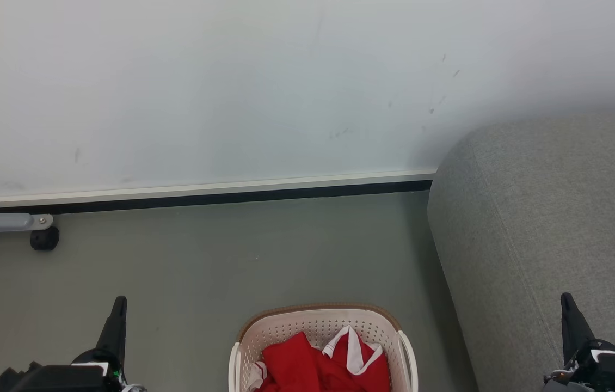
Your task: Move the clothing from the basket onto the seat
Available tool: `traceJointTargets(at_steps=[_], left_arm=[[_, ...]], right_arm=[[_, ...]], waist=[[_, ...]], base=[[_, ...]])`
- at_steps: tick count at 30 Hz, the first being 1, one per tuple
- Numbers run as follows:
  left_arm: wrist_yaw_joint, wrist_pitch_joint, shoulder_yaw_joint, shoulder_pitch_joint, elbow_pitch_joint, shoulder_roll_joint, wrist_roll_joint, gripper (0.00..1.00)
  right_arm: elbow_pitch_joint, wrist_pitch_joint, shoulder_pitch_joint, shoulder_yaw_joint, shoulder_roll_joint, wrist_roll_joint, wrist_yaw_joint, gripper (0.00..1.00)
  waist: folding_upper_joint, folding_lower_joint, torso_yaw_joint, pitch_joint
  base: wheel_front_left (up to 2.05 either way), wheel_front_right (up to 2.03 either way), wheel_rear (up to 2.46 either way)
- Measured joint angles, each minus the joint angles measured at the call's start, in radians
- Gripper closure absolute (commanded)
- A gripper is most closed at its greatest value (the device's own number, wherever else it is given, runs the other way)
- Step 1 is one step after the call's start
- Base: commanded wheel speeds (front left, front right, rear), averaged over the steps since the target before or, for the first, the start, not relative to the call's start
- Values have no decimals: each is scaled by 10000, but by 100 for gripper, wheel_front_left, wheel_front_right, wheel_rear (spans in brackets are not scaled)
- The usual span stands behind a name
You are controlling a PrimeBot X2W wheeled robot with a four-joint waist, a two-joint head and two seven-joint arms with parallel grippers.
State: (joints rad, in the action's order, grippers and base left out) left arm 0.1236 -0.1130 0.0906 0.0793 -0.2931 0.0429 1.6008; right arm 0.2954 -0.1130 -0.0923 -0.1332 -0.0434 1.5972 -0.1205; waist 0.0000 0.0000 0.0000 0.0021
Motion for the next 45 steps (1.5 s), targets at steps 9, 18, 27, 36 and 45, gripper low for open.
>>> traceJointTargets(at_steps=[9,18,27,36,45], left_arm=[[0,0,0,0,0,0,0,100],[0,0,0,0,0,0,0,100],[0,0,0,0,0,0,0,100],[0,0,0,0,0,0,0,100],[0,0,0,0,0,0,0,100]], right_arm=[[0,0,0,0,0,0,0,100],[0,0,0,0,0,0,0,100],[0,0,0,0,0,0,0,100],[0,0,0,0,0,0,0,100],[0,0,0,0,0,0,0,100]], waist=[[0,0,0,0],[0,0,0,0],[0,0,0,0],[-1,0,0,0],[0,0,0,0]], base=[[0,0,0],[0,0,0],[0,0,0],[0,0,0],[0,0,0]])
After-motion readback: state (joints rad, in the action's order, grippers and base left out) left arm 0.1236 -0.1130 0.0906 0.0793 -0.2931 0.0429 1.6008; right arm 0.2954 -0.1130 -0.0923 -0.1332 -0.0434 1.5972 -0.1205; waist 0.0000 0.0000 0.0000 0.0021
